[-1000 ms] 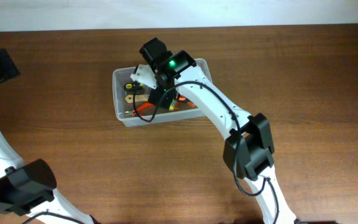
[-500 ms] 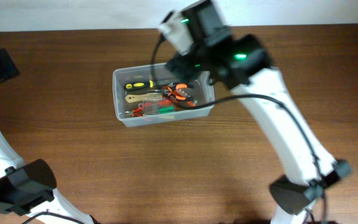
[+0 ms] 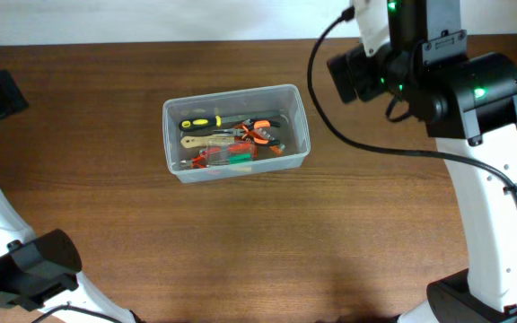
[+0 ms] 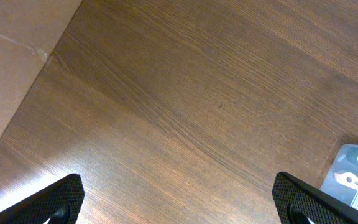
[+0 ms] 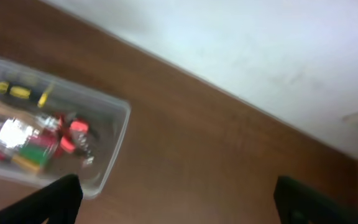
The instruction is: Pack container
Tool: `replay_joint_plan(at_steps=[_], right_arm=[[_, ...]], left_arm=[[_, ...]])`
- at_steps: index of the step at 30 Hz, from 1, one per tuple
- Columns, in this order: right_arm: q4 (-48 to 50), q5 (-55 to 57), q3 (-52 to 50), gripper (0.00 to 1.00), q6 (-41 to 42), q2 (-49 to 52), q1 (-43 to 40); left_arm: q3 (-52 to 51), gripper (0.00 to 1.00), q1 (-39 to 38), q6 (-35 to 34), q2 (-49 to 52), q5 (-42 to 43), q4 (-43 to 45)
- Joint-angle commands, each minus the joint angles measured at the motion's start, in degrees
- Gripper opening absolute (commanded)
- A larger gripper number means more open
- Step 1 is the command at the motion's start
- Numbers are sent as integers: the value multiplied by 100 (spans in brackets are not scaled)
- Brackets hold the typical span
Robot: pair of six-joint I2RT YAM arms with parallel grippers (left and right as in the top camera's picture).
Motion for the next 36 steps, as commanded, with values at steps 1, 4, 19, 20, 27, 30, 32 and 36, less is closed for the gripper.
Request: replay_joint_plan(at_steps=[1, 4, 19, 20, 27, 30, 32, 36], right_arm=[[-398, -282, 48, 99, 79, -11, -15], [-520, -282, 48, 99, 81, -48, -63], [-256, -520, -37, 99, 1093, -1582, -1338], [-203, -520, -116, 98, 914, -1762, -1329], [649, -538, -2618, 98, 964, -3989, -1462], [1281, -568, -3934, 99, 1003, -4854, -1488], [1821, -581, -4994, 99, 1003, -5528, -1488], [2828, -688, -7300, 99, 1005, -6983, -1488]], left_arm=[[11, 99, 13, -76, -55, 42, 11], [11, 99, 13, -76, -55, 44, 11], [11, 99, 13, -76, -55, 44, 11], [11, 99, 13, -76, -55, 42, 11], [11, 99, 13, -76, -55, 44, 11], [11, 99, 13, -76, -55, 42, 11], [11, 99, 13, -76, -55, 44, 11], [11, 99, 13, -76, -55, 42, 11]])
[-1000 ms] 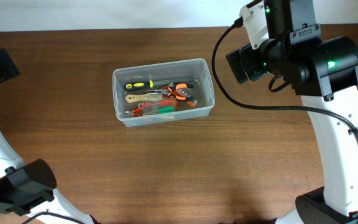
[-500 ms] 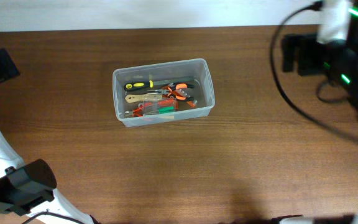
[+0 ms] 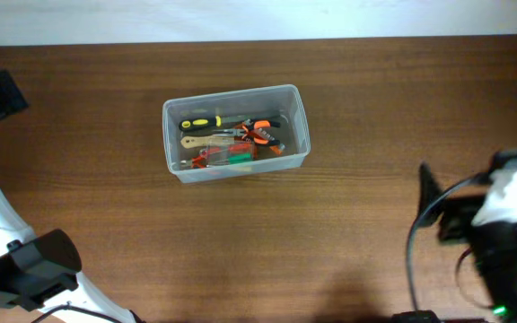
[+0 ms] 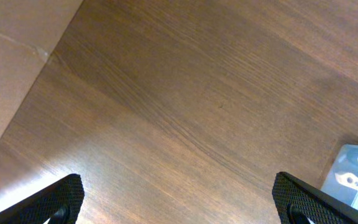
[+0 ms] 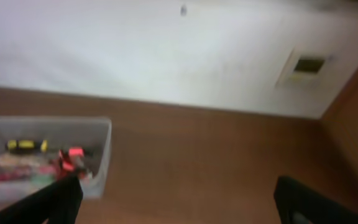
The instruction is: Pack container
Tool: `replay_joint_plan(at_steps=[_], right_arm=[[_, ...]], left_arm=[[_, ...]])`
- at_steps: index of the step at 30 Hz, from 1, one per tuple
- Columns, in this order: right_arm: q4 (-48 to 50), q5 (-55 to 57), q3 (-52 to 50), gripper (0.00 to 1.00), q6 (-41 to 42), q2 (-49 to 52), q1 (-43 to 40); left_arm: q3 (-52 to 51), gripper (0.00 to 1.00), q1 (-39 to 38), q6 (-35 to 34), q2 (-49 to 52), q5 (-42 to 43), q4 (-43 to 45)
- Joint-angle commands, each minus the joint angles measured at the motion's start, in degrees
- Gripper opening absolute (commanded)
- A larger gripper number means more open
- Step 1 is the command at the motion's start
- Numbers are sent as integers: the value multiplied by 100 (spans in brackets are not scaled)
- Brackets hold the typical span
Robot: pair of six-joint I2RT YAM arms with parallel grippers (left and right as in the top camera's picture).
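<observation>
The clear plastic container (image 3: 236,133) stands on the wooden table left of centre. Inside lie a yellow-and-black screwdriver (image 3: 201,122), orange-handled pliers (image 3: 260,133) and red and green tools. My right gripper (image 5: 179,202) is open and holds nothing. It hangs low at the table's front right (image 3: 433,206), well clear of the container (image 5: 45,155), which shows blurred at its left. My left gripper (image 4: 176,202) is open and empty over bare wood at the far left. Only a corner of the container (image 4: 356,176) shows at its right edge.
A white wall (image 5: 166,56) with a small wall plate (image 5: 306,65) runs behind the table's back edge. Brown flooring (image 4: 11,68) shows beyond the table's left edge. The left arm's base (image 3: 34,265) stands at the front left.
My right arm was at the back right beside the container. It is now at the front right of the table, farther from the container and still open. The left arm has not moved.
</observation>
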Motion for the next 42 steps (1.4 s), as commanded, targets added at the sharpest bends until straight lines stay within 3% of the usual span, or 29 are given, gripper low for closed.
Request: replay_joint_plan(at_steps=[1, 9, 16, 42], right_arm=[[568, -138, -1799, 99, 96, -1147, -48], [1340, -166, -4605, 99, 337, -2839, -70], [1672, -299, -5724, 99, 973, -3368, -422], [1816, -376, -6207, 99, 929, -3729, -680]], left_arm=[[11, 99, 13, -79, -55, 44, 7], [11, 99, 13, -79, -57, 46, 7], [11, 99, 13, -79, -55, 46, 7], [11, 99, 13, -79, -55, 44, 7]])
